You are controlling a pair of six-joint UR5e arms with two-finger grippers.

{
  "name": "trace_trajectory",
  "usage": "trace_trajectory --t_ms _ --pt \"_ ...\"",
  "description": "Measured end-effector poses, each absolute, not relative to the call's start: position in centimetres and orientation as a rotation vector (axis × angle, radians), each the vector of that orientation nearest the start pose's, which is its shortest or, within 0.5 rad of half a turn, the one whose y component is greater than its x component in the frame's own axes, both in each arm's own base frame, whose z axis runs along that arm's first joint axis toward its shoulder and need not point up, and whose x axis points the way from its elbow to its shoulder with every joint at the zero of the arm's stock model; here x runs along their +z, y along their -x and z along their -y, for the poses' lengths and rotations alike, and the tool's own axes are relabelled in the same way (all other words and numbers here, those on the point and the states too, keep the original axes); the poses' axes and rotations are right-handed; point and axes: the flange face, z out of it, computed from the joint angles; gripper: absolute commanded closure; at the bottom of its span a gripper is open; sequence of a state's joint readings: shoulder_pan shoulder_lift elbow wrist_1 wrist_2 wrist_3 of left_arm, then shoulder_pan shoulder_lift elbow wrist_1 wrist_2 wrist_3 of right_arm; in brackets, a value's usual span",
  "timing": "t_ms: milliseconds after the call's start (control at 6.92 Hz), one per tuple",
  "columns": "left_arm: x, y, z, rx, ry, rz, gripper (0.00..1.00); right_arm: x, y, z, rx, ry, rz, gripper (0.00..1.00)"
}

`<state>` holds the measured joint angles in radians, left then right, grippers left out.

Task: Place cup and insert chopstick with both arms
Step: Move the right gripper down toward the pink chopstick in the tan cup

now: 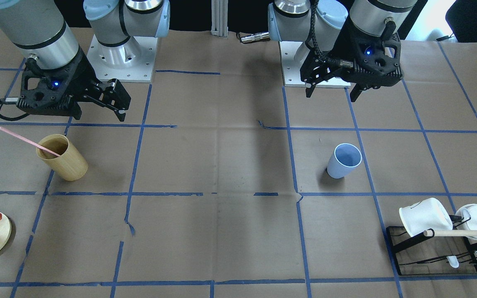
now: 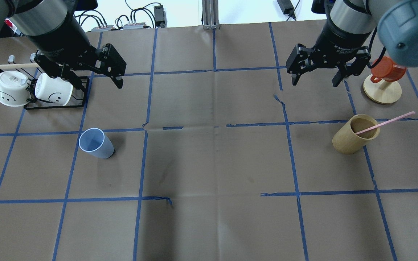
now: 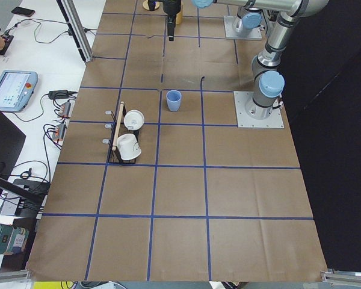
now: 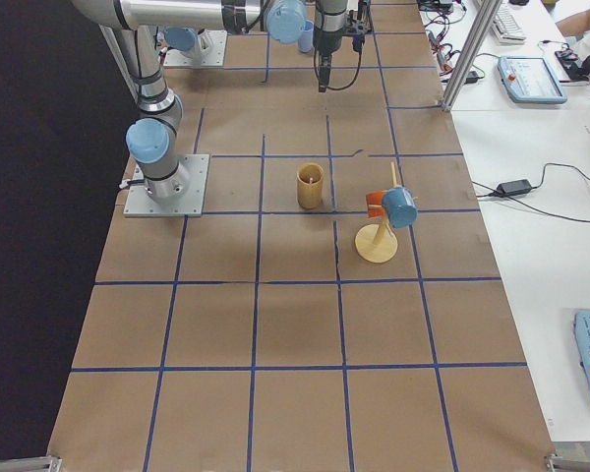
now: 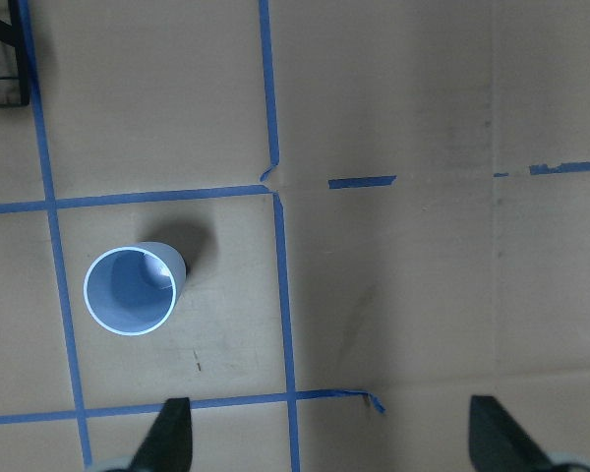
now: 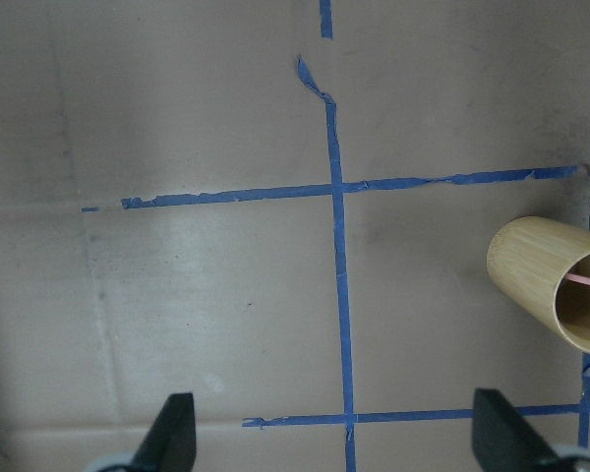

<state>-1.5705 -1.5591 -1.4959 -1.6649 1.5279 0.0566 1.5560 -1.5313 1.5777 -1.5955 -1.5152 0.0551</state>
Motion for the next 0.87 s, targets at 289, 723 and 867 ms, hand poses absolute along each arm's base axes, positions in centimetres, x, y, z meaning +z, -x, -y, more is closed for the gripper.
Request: trace_trajectory --t_ms 289,723,867 --pt "52.1 13.7 48.4 0.024 -0.088 -3.187 0.00 46.6 -13.1 50.7 0.045 -0.119 -3.088 0.00" --pt "52.3 13.7 48.3 0.022 -0.088 -3.190 0.00 46.1 -12.5 50.9 0.056 -0.050 -3.087 0.01" --pt "52.3 13.7 48.3 0.021 -0.089 -3.190 0.00 45.9 -10.8 51.1 0.055 0.092 -3.077 0.01"
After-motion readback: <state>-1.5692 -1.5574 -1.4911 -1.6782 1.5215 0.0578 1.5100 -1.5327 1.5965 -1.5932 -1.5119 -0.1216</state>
